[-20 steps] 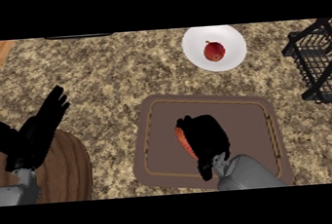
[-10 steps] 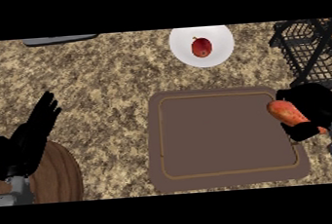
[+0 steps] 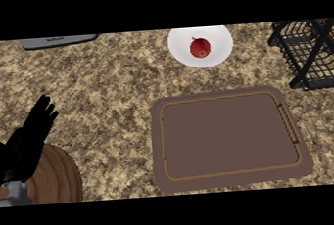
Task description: Pick the sweet potato from the tray and place it in the tiered basket
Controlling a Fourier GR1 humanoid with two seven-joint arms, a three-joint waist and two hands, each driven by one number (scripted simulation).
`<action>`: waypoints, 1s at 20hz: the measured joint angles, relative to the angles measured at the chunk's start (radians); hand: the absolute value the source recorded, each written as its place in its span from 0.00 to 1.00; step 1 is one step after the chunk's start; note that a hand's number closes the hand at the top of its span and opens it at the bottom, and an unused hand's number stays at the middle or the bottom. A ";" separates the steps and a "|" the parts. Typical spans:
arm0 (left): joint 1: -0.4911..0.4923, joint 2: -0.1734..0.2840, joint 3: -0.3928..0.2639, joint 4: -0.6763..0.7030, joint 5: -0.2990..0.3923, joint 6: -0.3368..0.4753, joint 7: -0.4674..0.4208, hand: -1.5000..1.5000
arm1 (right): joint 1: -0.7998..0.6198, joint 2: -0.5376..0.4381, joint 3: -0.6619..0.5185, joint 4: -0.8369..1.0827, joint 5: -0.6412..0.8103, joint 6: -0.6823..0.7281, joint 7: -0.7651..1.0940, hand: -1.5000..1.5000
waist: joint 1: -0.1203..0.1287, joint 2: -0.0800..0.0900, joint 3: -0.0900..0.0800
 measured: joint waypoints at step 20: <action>-0.070 -0.026 -0.072 -0.010 -0.035 -0.020 0.020 0.50 | -0.098 -0.333 -0.281 0.521 -0.354 0.279 -0.568 1.00 | 0.127 0.015 -0.017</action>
